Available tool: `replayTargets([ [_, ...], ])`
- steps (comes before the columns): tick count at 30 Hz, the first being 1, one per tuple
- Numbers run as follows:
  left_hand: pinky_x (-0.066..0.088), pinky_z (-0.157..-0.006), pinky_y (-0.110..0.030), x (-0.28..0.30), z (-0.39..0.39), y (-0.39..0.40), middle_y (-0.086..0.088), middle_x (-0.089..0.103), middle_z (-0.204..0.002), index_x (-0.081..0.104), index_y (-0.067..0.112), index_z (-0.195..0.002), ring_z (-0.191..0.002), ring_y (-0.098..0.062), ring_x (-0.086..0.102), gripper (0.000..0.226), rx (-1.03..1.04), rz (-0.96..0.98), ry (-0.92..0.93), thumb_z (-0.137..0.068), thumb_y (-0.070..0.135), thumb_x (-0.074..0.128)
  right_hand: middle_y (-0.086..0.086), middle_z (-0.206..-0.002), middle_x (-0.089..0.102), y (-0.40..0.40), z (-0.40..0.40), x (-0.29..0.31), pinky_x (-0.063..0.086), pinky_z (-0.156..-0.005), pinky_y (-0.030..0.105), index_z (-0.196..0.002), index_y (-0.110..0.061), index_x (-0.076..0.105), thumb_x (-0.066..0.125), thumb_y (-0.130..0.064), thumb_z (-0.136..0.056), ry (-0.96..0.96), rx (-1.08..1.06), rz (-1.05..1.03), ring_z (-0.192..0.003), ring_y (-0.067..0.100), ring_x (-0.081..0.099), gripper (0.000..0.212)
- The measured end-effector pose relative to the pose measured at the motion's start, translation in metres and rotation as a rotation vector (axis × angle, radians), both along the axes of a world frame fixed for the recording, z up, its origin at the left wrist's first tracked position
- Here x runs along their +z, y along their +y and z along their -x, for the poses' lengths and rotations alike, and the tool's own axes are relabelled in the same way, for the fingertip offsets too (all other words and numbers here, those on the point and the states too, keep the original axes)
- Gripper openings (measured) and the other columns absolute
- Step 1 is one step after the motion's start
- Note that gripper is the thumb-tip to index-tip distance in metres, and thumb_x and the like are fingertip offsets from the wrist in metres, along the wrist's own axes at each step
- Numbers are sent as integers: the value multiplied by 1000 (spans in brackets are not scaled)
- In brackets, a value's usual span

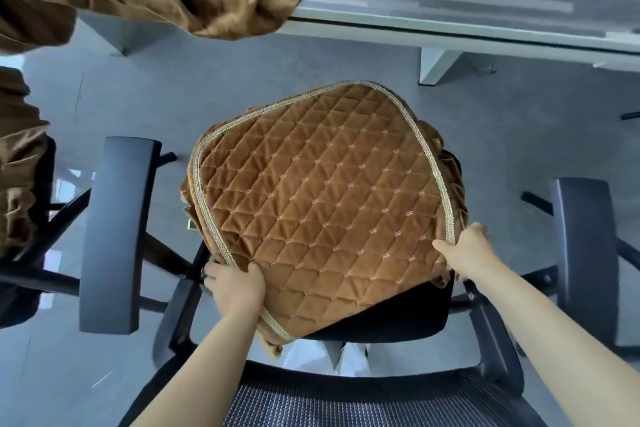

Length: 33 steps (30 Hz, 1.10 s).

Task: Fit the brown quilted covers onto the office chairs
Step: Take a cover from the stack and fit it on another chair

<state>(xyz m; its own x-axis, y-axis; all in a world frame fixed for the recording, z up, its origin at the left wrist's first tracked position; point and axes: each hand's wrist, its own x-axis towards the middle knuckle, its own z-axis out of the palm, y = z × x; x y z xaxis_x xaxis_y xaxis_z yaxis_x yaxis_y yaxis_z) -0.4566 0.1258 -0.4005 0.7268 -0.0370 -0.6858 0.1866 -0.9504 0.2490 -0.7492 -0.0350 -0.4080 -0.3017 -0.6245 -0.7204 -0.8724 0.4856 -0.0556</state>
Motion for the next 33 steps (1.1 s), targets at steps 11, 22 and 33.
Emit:
replayTargets([
  [11, 12, -120, -49, 3, 34, 6, -15, 9, -161, 6, 15, -156, -147, -36, 8, 87, -787, 57, -220, -87, 19, 59, 17, -158, 18, 41, -30, 15, 35, -111, 50, -148, -5, 27, 54, -30, -93, -8, 642, 345, -142, 41, 26, 66],
  [22, 0, -110, -71, -72, 20, -15, -6, -12, -164, -5, 34, -155, -149, -36, -15, 74, -1227, 64, -354, -93, 64, 23, 23, -160, 10, 59, -41, -48, 15, -112, 65, -154, -13, 19, 36, -53, -95, 97, 791, 413, -145, 48, 7, 73],
  [33, 13, -110, -67, -56, 8, -40, -4, -8, -164, 12, 38, -152, -146, -41, 5, 68, -1159, 66, -331, -91, 59, 36, 21, -144, 34, 2, -75, -36, 26, -101, 71, -141, -17, 36, 47, -55, -90, 67, 796, 524, -134, 46, 29, 65],
])
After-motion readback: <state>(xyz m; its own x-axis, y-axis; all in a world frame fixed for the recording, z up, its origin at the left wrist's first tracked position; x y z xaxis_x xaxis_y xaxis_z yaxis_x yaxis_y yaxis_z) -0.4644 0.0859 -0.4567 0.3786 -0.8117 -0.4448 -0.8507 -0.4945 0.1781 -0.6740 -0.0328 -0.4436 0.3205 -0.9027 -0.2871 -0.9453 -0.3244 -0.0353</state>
